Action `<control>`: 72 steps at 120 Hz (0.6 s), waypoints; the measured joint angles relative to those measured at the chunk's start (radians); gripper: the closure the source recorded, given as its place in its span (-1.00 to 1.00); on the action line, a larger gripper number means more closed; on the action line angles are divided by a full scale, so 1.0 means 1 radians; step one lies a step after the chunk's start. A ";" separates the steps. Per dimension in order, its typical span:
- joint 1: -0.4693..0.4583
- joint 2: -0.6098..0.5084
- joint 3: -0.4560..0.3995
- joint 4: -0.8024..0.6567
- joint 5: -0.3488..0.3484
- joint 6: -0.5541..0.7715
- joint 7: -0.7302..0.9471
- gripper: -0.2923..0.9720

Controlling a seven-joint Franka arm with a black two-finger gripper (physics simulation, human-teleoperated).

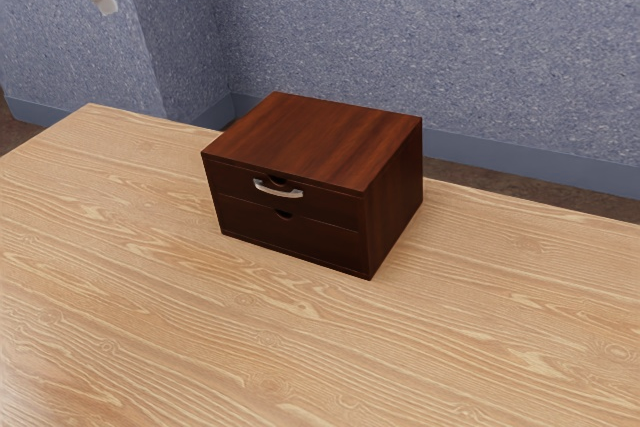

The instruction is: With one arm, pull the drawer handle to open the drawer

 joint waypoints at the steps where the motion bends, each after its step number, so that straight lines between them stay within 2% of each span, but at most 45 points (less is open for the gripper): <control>1: -0.002 -0.008 -0.001 -0.016 -0.001 0.001 0.011 -0.53; 12: 0.002 -0.126 -0.022 -0.194 0.015 0.028 0.126 -0.54; 19: 0.003 -0.163 -0.043 -0.303 0.024 0.070 0.189 -0.54; 37: -0.002 -0.193 -0.065 -0.626 0.029 0.315 0.318 -0.53; 56: -0.005 -0.259 -0.085 -0.780 0.035 0.540 0.426 -0.52; 72: -0.042 -0.265 -0.092 -0.869 0.037 0.713 0.496 -0.50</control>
